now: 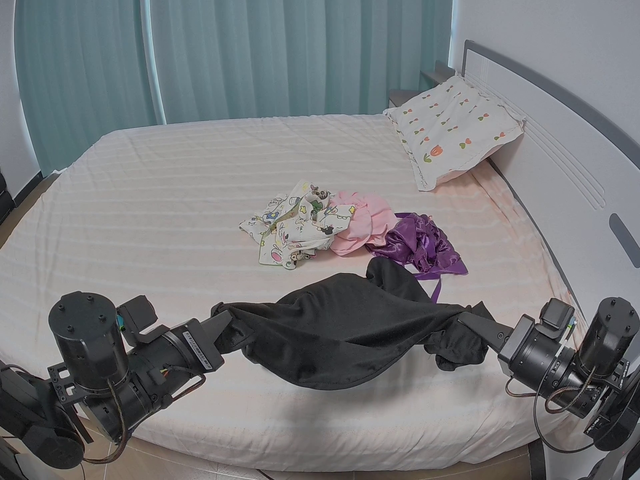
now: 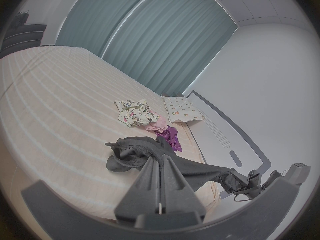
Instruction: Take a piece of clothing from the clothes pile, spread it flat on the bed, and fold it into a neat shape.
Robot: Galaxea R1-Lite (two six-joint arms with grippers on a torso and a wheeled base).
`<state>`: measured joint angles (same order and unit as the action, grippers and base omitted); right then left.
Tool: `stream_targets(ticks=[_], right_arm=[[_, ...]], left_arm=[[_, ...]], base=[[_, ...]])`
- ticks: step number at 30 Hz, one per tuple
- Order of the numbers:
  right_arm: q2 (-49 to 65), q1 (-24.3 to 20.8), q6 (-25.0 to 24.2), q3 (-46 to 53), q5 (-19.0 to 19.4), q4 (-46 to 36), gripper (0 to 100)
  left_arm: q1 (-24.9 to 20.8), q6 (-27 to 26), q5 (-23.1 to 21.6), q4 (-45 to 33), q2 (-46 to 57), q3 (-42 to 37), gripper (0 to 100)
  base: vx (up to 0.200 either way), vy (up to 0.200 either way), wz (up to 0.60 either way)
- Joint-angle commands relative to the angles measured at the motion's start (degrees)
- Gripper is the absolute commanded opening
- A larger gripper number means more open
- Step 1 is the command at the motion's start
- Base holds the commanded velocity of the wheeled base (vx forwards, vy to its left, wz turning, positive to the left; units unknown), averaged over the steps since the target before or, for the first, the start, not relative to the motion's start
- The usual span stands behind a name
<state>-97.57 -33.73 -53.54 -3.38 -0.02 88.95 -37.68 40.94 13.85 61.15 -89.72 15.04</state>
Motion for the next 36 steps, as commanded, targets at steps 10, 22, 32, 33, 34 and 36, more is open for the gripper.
stream_targets(ticks=[10,22,32,33,34,36], right_arm=[[0.63,-0.99,0.10,-0.05,-0.24,0.61,0],[3.44,-1.78,2.48,-0.58,-3.40,0.61,0],[2.74,-1.78,3.53,-0.49,-3.49,0.61,0],[1.51,-1.69,3.36,-0.49,-3.58,0.61,0],[1.16,-1.69,3.36,-0.49,-3.67,0.61,0],[0.63,-1.69,3.27,-0.58,-3.67,0.61,0]], left_arm=[[-0.02,-0.15,-0.05,0.02,0.16,0.25,0],[-1.08,-0.33,0.30,0.02,0.60,0.69,0],[-1.08,-0.24,0.21,-0.06,1.04,1.04,0],[-1.08,-0.15,0.04,-0.06,0.51,0.95,0],[-1.08,-0.15,0.04,-0.06,0.25,0.95,0],[-1.08,-0.07,0.04,-0.06,-0.19,1.04,0]], base=[[0.000,0.200,0.00],[0.000,0.200,0.00],[0.000,0.200,0.00],[0.000,0.200,0.00],[0.000,0.200,0.00],[0.000,0.200,0.00]])
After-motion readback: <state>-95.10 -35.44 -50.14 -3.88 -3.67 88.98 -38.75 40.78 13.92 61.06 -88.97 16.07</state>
